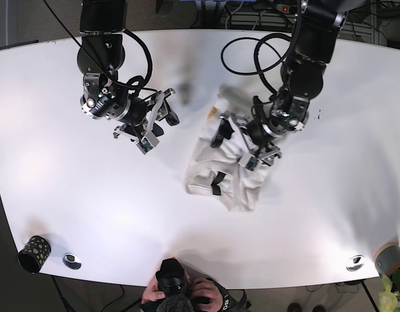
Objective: Fold the T-shirt properly
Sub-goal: 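Grasp the folded shirt with the left gripper and lift it, then carry the folded shirt with the left gripper off the table edge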
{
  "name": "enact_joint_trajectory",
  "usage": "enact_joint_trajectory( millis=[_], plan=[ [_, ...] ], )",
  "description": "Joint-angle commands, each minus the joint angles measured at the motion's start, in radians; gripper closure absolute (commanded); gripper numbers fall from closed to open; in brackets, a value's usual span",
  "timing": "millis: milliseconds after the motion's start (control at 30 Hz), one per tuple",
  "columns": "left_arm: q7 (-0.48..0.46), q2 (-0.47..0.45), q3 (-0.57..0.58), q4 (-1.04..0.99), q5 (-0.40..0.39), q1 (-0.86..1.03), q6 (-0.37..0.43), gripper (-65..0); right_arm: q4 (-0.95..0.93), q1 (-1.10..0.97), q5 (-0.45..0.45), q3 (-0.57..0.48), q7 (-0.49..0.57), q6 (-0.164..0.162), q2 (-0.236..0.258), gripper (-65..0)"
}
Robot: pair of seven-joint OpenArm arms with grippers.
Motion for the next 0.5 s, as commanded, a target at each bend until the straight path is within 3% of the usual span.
enact_joint_trajectory(
  millis=[0, 200, 467],
  plan=[
    [0.115, -0.089, -0.041, -0.04, 0.056, 0.008, 0.057, -50.7, 0.022, 0.017, 0.014, 0.004, 0.007, 0.006, 0.006, -27.6],
    [0.115, -0.225, -0.185, -0.112, 0.058, 0.009, -0.077, -50.6, 0.039, 0.02, 0.014, 0.035, -0.004, 0.006, 0.005, -27.6],
    [0.109, -0.398, -0.36, -0.281, 0.059, 0.009, -0.181, -50.6, 0.055, 0.019, 0.014, 0.044, -0.004, 0.006, 0.005, -27.6]
  ],
)
